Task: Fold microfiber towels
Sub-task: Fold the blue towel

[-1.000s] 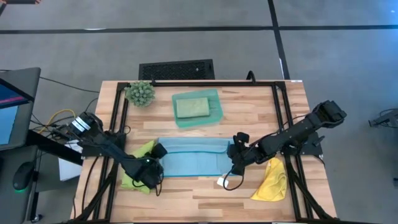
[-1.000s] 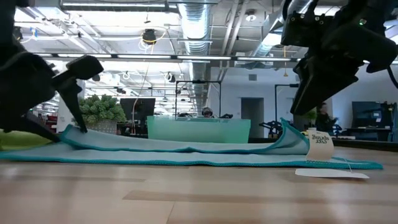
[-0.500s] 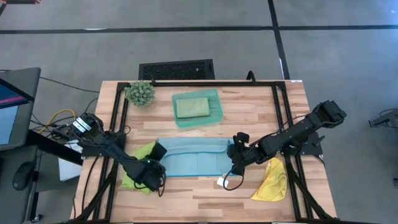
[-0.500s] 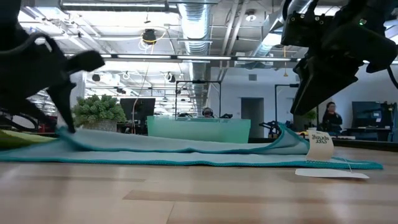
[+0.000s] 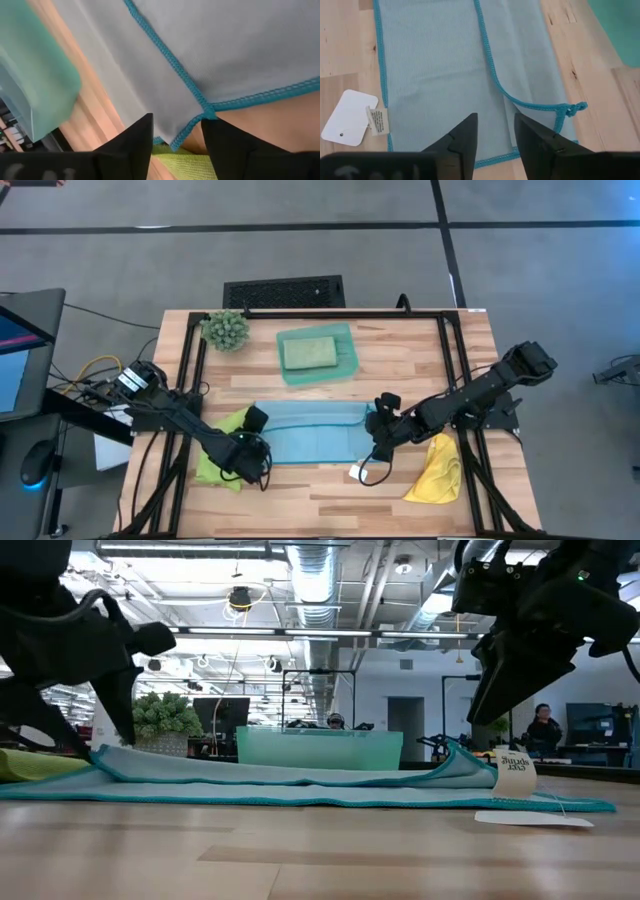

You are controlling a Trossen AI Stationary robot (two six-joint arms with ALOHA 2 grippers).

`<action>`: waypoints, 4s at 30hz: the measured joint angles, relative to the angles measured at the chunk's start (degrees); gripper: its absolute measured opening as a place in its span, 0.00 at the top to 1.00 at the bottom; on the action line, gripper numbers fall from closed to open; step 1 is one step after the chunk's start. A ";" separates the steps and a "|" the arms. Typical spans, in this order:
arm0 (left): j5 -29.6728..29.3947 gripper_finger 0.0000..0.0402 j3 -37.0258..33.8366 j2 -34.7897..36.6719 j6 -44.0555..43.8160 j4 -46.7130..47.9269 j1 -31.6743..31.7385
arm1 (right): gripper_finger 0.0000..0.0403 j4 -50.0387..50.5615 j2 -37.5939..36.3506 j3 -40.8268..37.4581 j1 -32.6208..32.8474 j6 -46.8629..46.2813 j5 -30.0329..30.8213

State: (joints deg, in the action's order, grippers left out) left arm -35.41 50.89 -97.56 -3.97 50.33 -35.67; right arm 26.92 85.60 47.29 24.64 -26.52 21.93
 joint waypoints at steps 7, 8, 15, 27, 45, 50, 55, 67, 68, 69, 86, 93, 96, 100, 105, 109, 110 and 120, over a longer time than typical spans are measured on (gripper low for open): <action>2.23 0.69 3.02 0.04 -1.69 6.50 -0.01 | 0.63 0.01 0.00 0.00 0.00 0.00 0.00; 2.33 0.69 3.06 0.04 -1.77 6.58 -0.01 | 0.63 0.02 0.00 0.00 0.00 0.00 0.00; 4.55 0.63 1.94 0.07 -3.62 4.55 1.08 | 0.63 0.00 0.00 0.00 0.02 0.00 0.00; 3.09 0.56 -0.59 0.07 4.98 -2.56 1.39 | 0.64 0.00 0.00 0.00 0.02 0.00 0.00; 1.69 0.98 -0.59 0.07 -2.08 -6.03 1.54 | 0.65 0.74 -0.06 0.00 0.53 0.08 0.04; -3.62 1.00 -0.59 1.36 -6.26 -5.61 0.19 | 0.66 3.77 -1.58 0.00 3.74 0.00 1.09; -15.31 1.00 -0.59 5.84 -15.18 -2.53 -2.18 | 0.68 4.81 -1.88 0.00 5.23 0.02 2.96; -19.51 1.00 -0.57 9.38 -23.49 1.70 -3.88 | 0.45 2.76 -1.95 -2.82 -8.86 11.72 -1.28; -19.49 1.00 -0.57 9.38 -23.64 1.70 -3.88 | 0.43 1.17 -1.95 -3.45 -10.28 13.41 -2.11; -19.49 1.00 -0.57 9.38 -23.69 1.70 -3.88 | 0.41 -0.17 -1.95 -3.96 -11.74 15.03 -3.29; -18.83 1.00 -0.57 9.38 -24.39 1.60 -3.88 | 0.58 -8.77 -1.92 -7.13 -17.21 31.18 -20.94; -19.23 1.00 -0.57 9.38 -24.62 1.65 -3.88 | 0.81 -5.92 -1.92 -7.08 -14.02 31.43 -15.85; -22.66 1.00 -0.57 9.48 -27.43 4.23 -4.24 | 0.95 0.65 -2.08 -6.11 -12.89 27.62 -13.33; -29.24 1.00 -0.57 11.43 -35.38 10.83 -5.23 | 0.96 3.38 -4.85 -4.78 -10.30 24.78 -5.28; -36.21 1.00 -0.58 16.38 -45.00 16.14 -8.03 | 0.98 3.52 -9.76 -1.89 -6.07 22.55 6.59; -40.91 1.00 -0.57 21.49 -46.54 15.98 -12.98 | 0.97 3.50 -12.90 0.95 -1.09 20.69 8.98; -41.23 1.00 -0.57 22.81 -47.23 15.93 -14.28 | 0.97 3.48 -13.43 1.67 0.25 20.12 8.96; -43.86 1.00 -0.35 29.26 -46.45 7.39 -25.19 | 0.99 3.34 -14.75 10.66 16.99 17.45 11.18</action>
State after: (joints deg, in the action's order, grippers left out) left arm -79.27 50.54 -68.29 -50.42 57.72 -60.86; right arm 30.25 70.85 57.95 41.63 -9.07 33.11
